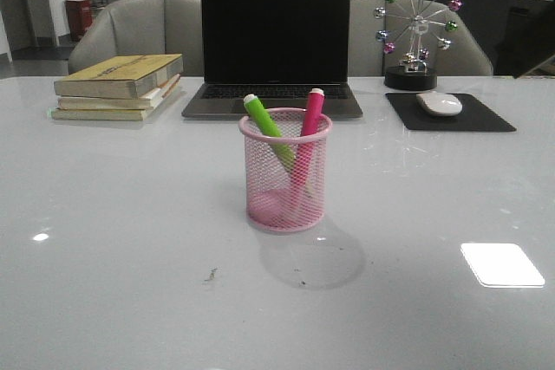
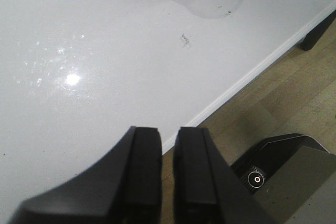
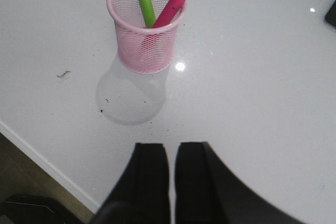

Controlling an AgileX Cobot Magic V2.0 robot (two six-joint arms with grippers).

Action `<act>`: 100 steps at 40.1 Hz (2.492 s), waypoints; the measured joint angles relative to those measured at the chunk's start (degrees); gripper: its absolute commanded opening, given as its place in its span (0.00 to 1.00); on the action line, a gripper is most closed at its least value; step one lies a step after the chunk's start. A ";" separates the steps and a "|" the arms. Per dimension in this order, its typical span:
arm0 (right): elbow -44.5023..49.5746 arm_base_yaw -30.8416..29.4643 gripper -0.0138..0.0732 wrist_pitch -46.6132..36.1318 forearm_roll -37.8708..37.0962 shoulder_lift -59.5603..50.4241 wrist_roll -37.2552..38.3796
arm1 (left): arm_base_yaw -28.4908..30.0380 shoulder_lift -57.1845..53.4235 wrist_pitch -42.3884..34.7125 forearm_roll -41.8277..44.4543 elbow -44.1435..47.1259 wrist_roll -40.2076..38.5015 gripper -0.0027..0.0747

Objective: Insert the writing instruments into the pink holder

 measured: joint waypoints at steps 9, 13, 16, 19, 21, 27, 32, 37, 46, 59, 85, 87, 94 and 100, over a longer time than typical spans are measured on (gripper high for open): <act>0.00 0.00 0.22 0.00 0.00 0.00 0.00 | 0.00 0.00 0.00 -0.10 0.00 0.00 0.15; 0.00 0.00 0.22 0.03 0.00 0.00 0.00 | 0.00 0.00 0.00 -0.10 0.00 0.00 0.15; 0.00 0.00 0.22 0.13 0.00 0.00 0.00 | 0.00 0.00 0.00 -0.21 0.00 0.00 0.15; 0.00 0.00 0.22 0.13 0.00 0.00 0.00 | 0.00 0.00 0.00 -0.21 0.00 0.00 0.15; 0.00 0.00 0.22 0.13 0.00 0.00 0.00 | 0.00 0.00 0.00 -0.21 0.00 0.00 0.15; 0.00 0.00 0.22 0.13 0.00 0.00 0.00 | -0.11 -1.37 -0.10 -0.34 0.00 0.00 0.15; 0.00 0.00 0.22 0.13 0.00 0.00 0.00 | 3.01 -4.13 -0.21 -0.65 0.00 0.00 0.15; 0.00 0.00 0.22 0.13 0.00 0.00 0.00 | 9.88 -8.71 -3.66 -0.65 1.90 0.00 0.15; 0.00 0.00 0.22 0.25 0.00 0.00 0.00 | 25.33 -24.21 -23.36 -0.65 17.92 0.80 0.15; 0.00 0.00 0.22 0.25 0.00 0.00 0.00 | 37.81 -41.07 -39.51 -4.57 38.06 1.03 0.15; 0.00 0.00 0.22 0.37 0.00 0.00 0.00 | 39.99 -42.78 -48.02 -5.01 41.39 1.03 0.15; 0.00 0.00 0.22 0.37 0.00 0.00 0.00 | 39.99 -42.78 -48.11 -5.05 41.39 1.03 0.15; 0.00 0.00 0.22 0.37 0.00 0.00 0.00 | 39.99 -42.78 -48.11 -5.14 41.39 1.03 0.15; 0.00 0.00 0.22 0.37 0.00 0.00 0.00 | 39.99 -42.78 -48.11 -5.14 41.39 1.03 0.15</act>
